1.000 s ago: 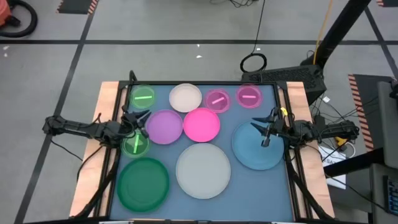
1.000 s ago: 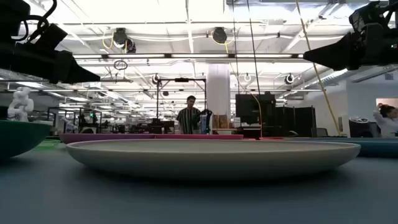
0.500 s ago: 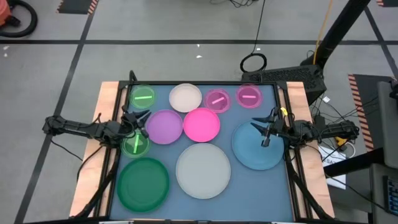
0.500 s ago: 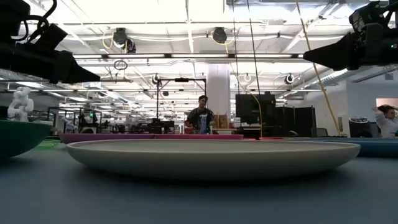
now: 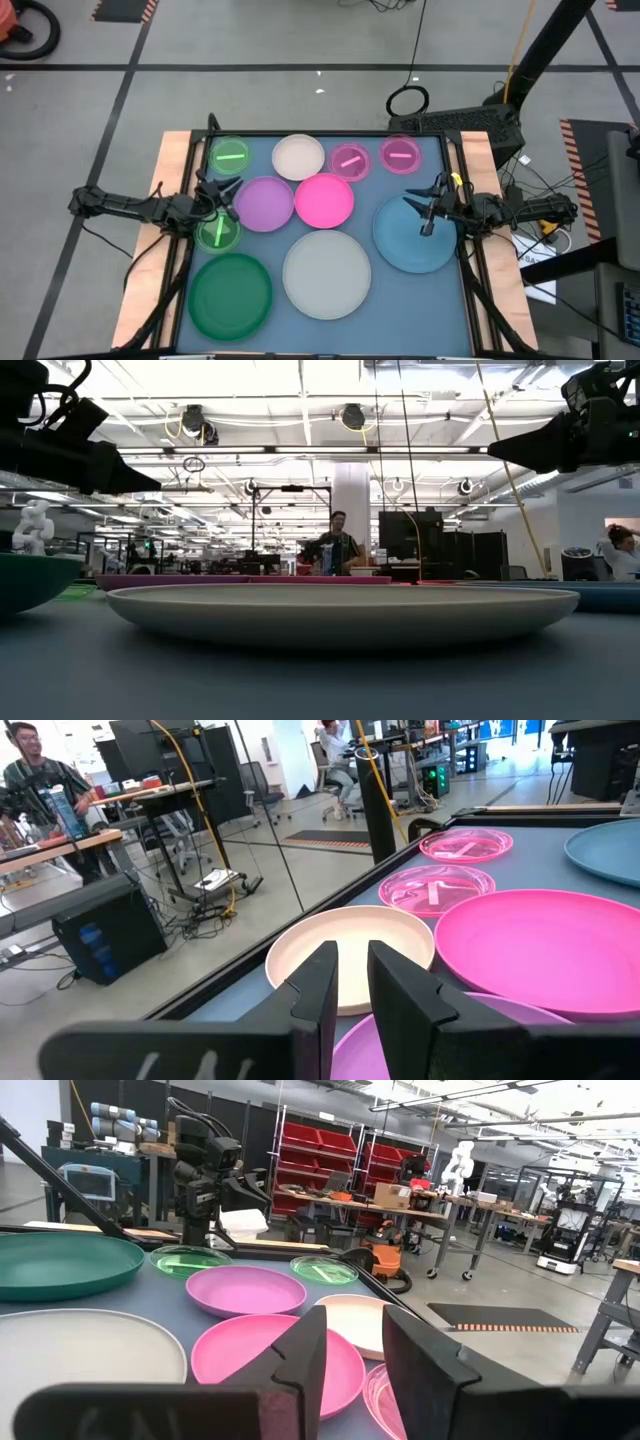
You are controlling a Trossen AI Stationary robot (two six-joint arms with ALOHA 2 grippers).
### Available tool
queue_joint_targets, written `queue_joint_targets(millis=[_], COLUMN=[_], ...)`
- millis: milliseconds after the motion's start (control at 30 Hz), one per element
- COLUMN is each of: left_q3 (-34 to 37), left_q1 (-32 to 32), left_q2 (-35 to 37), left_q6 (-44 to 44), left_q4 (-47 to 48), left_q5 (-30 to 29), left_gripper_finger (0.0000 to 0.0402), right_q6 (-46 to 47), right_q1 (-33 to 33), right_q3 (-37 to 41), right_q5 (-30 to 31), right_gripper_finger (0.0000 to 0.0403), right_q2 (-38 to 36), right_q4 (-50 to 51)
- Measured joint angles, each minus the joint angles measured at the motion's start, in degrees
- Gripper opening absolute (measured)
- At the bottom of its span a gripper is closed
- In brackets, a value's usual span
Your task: Stack plastic plates
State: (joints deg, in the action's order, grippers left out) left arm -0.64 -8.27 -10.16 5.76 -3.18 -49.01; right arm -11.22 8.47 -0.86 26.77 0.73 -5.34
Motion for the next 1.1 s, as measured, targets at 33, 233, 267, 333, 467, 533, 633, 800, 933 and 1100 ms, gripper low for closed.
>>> queue_joint_targets(millis=[33,233,267,333,467,533,633,800,933,1100], left_q3=[0.0,0.0,0.0,0.0,0.0,0.0,0.0,0.0,0.0,0.0], left_q1=[0.0,0.0,0.0,0.0,0.0,0.0,0.0,0.0,0.0,0.0], left_q2=[0.0,0.0,0.0,0.0,0.0,0.0,0.0,0.0,0.0,0.0], left_q6=[0.0,0.0,0.0,0.0,0.0,0.0,0.0,0.0,0.0,4.3], left_q4=[0.0,0.0,0.0,0.0,0.0,0.0,0.0,0.0,0.0,0.0], left_q5=[0.0,0.0,0.0,0.0,0.0,0.0,0.0,0.0,0.0,0.0], left_gripper_finger=[0.0067,0.0067,0.0067,0.0067,0.0067,0.0067,0.0067,0.0067,0.0067,0.0067], right_q6=[0.0,0.0,0.0,0.0,0.0,0.0,0.0,0.0,0.0,0.0], right_q1=[0.0,0.0,0.0,0.0,0.0,0.0,0.0,0.0,0.0,0.0], right_q3=[0.0,0.0,0.0,0.0,0.0,0.0,0.0,0.0,0.0,0.0], right_q5=[0.0,0.0,0.0,0.0,0.0,0.0,0.0,0.0,0.0,0.0], right_gripper_finger=[0.0093,0.0093,0.0093,0.0093,0.0093,0.0093,0.0093,0.0093,0.0093,0.0093], right_q2=[0.0,0.0,0.0,0.0,0.0,0.0,0.0,0.0,0.0,0.0], right_q4=[0.0,0.0,0.0,0.0,0.0,0.0,0.0,0.0,0.0,0.0])
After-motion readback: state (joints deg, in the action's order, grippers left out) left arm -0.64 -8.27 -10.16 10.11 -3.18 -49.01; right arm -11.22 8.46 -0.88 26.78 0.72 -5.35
